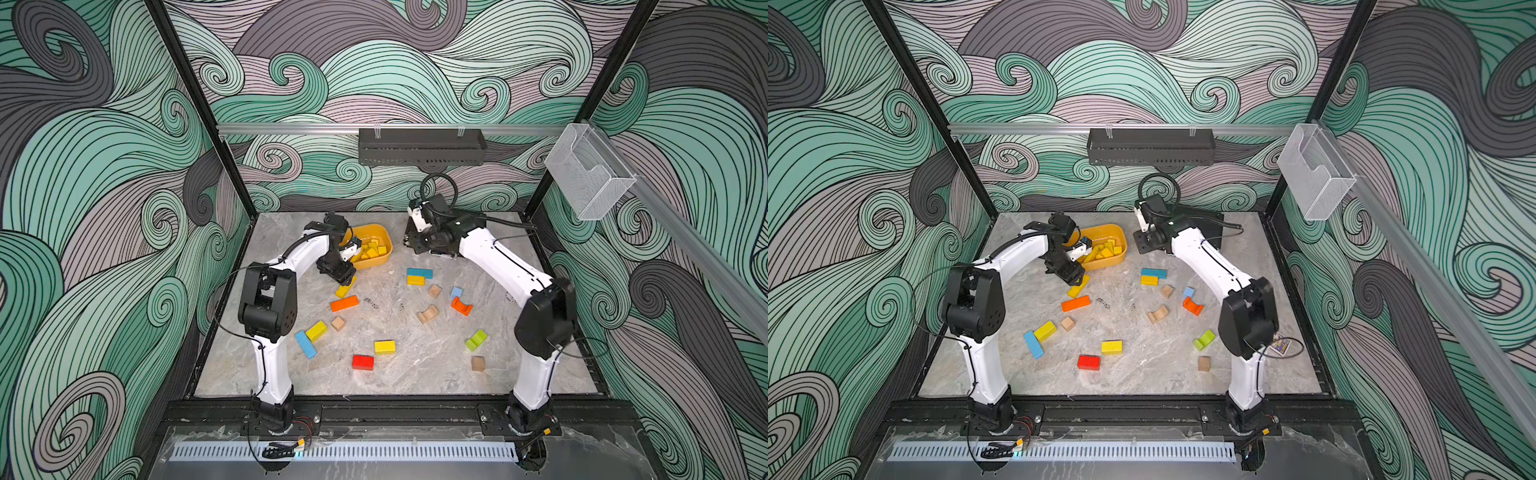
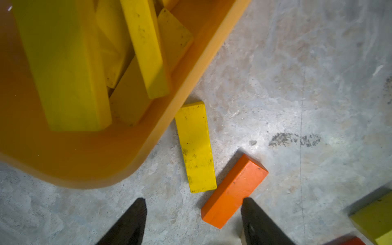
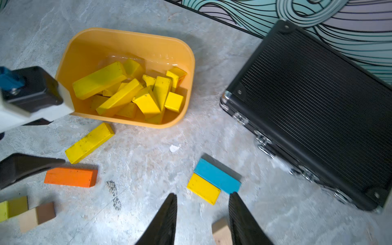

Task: Pick out the yellow building blocks
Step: Place the building block in the storage box, then pick up the building block from the center of the board.

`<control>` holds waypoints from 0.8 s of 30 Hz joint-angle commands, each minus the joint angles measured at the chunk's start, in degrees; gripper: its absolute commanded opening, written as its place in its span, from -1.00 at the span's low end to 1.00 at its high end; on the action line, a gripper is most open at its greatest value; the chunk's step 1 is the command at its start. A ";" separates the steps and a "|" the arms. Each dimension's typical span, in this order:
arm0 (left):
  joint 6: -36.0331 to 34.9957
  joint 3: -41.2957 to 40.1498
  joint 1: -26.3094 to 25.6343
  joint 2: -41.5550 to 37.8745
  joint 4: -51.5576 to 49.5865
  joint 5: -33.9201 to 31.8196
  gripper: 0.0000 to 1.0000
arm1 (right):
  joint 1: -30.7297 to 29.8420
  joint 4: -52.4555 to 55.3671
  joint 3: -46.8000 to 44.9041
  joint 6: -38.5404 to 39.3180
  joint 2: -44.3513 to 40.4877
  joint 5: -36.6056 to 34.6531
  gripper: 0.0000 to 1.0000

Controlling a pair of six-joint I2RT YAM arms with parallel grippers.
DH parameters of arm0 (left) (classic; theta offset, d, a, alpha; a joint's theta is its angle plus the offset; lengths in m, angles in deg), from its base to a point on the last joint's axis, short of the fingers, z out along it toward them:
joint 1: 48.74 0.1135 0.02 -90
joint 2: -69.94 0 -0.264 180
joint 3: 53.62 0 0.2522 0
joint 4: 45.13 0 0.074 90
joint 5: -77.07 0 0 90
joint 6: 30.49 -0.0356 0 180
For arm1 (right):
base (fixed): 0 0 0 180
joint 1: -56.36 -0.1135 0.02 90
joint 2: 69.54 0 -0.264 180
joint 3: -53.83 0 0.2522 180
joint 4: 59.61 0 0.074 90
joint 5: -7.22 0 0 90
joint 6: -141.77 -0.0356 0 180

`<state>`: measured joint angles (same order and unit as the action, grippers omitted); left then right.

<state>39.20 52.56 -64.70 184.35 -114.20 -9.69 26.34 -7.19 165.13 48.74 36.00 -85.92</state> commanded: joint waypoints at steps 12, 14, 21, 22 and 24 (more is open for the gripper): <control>3.80 2.15 -1.19 5.90 0.63 0.56 0.32 | 0.01 -3.29 -15.78 -3.73 -11.04 0.29 -0.17; 3.79 2.24 -1.19 6.56 0.97 0.20 0.30 | 0.09 -3.32 -17.02 -3.74 -11.78 -0.02 -0.17; 3.80 2.32 -1.44 8.32 1.87 -0.52 0.27 | 0.40 -4.33 -22.29 -4.00 -15.02 -1.08 -0.18; 3.84 2.32 -1.50 8.57 1.91 -0.61 0.26 | 0.40 -4.37 -22.85 -4.09 -15.37 -1.08 -0.18; 3.86 2.32 -1.58 9.03 2.12 -0.78 0.25 | 0.49 -4.43 -23.73 -4.09 -15.79 -1.17 -0.18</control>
<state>42.39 53.65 -65.82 191.52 -113.06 -9.82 26.49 -10.62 142.26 45.38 21.95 -85.89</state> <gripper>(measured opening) 0.630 0.412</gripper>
